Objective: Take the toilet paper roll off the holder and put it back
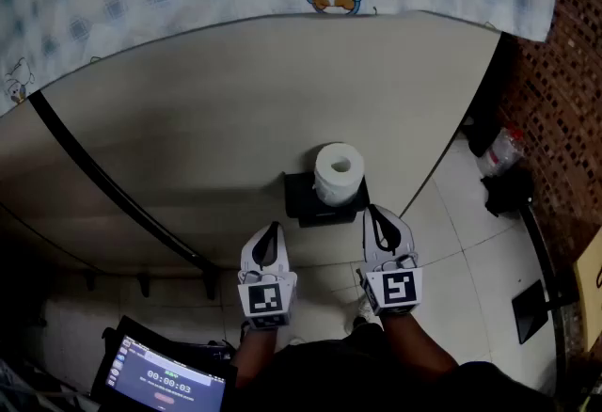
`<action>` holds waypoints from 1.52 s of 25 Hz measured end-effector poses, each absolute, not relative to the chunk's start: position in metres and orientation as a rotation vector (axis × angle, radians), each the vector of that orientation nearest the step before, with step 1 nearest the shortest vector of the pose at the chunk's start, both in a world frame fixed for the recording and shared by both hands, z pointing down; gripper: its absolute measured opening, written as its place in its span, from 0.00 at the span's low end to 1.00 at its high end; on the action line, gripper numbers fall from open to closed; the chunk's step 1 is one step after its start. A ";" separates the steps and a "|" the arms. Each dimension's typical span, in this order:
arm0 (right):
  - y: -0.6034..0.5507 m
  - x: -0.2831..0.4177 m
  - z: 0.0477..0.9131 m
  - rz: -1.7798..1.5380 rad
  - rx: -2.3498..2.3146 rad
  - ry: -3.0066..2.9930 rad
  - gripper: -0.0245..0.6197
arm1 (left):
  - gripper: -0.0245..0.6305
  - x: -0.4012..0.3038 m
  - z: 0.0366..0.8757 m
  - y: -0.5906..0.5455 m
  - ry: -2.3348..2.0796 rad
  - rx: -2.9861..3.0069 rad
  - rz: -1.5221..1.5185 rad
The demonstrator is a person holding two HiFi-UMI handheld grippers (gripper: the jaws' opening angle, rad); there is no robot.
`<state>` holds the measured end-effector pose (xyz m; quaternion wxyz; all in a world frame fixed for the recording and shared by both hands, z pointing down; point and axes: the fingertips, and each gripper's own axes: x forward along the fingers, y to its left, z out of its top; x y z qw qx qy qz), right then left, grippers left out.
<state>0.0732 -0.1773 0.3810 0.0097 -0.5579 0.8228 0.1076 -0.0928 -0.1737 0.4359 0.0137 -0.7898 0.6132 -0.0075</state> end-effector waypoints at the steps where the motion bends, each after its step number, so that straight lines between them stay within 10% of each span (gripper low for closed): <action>1: -0.178 0.071 0.380 0.335 -1.731 2.575 0.04 | 0.06 -0.093 0.434 -0.174 1.910 -2.459 -0.019; 15: -0.220 0.041 0.377 0.202 -1.664 2.632 0.86 | 0.06 -0.104 0.424 -0.181 1.928 -2.441 0.006; 38: -0.275 0.019 0.390 0.078 -1.718 2.808 0.74 | 0.06 -0.118 0.429 -0.191 1.965 -2.436 0.014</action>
